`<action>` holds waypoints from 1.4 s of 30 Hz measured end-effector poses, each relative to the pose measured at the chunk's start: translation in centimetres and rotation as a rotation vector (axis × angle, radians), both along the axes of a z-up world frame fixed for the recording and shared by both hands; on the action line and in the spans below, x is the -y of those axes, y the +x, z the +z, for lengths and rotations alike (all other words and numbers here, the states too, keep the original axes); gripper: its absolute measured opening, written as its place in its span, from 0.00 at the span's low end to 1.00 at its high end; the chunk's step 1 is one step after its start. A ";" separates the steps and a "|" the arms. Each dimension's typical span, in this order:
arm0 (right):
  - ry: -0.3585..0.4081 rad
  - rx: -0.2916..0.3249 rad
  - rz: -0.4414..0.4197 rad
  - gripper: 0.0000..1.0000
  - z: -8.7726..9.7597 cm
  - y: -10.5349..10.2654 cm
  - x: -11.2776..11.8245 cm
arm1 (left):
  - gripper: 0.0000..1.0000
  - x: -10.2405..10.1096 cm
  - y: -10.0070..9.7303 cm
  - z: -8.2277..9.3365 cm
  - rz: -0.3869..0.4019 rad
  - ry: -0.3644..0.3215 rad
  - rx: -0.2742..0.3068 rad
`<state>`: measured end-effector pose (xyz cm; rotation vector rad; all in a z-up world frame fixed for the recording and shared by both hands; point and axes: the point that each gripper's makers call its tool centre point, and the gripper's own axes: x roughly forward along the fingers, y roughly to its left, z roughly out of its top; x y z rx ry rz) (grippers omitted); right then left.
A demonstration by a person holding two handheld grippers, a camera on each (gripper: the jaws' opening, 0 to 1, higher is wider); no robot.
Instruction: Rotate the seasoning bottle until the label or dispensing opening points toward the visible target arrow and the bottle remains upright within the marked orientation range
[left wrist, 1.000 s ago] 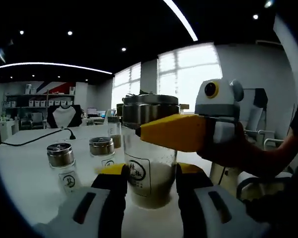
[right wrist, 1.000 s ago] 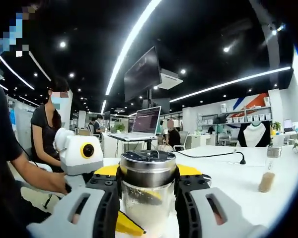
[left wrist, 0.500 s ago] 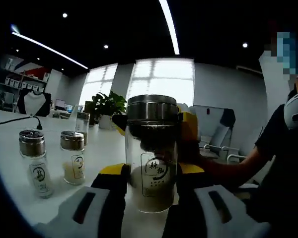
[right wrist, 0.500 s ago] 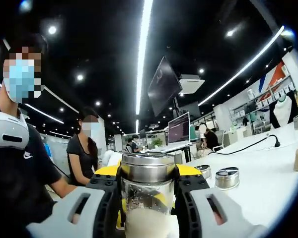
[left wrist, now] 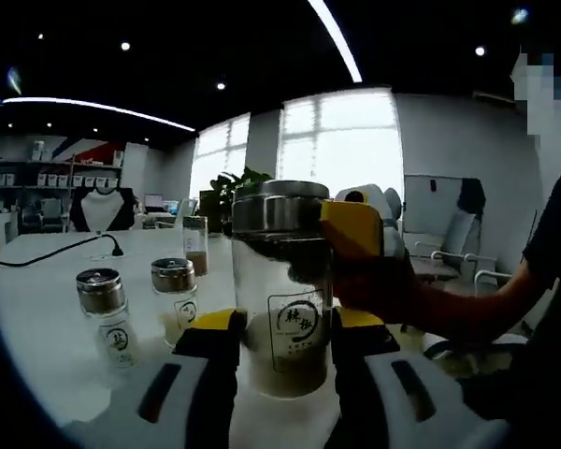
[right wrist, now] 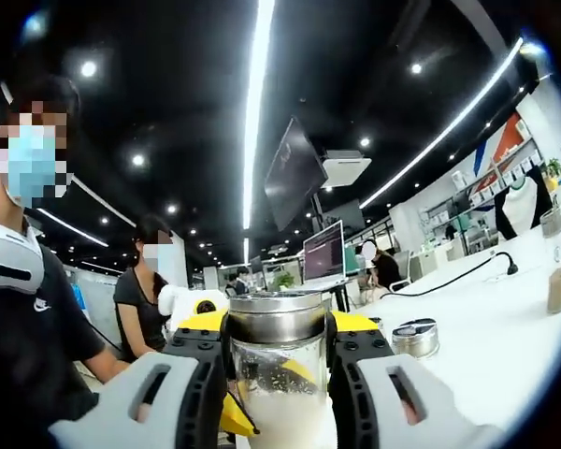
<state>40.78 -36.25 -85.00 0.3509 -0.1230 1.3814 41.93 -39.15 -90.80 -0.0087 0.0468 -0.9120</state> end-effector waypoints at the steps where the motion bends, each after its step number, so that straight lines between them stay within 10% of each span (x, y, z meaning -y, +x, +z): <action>1: -0.004 0.001 -0.018 0.39 0.1 0.2 -0.1 | 0.40 -0.2 0.2 0.1 0.026 0.000 0.007; 9: -0.194 0.137 -0.290 0.37 -0.4 1.3 -1.3 | 0.40 -2.5 1.9 0.1 0.276 0.131 0.142; 13: -0.217 0.109 -0.369 0.38 -0.9 1.8 -1.8 | 0.40 -2.7 2.1 -0.2 0.318 0.157 0.150; 29: -0.210 0.189 -0.126 0.37 -0.5 0.1 -1.0 | 0.41 -0.2 -0.2 -0.2 -0.127 -0.085 -0.050; 42: -0.160 0.062 -0.237 0.37 -0.7 2.2 -0.9 | 0.40 -1.8 1.6 -0.3 0.165 0.033 0.051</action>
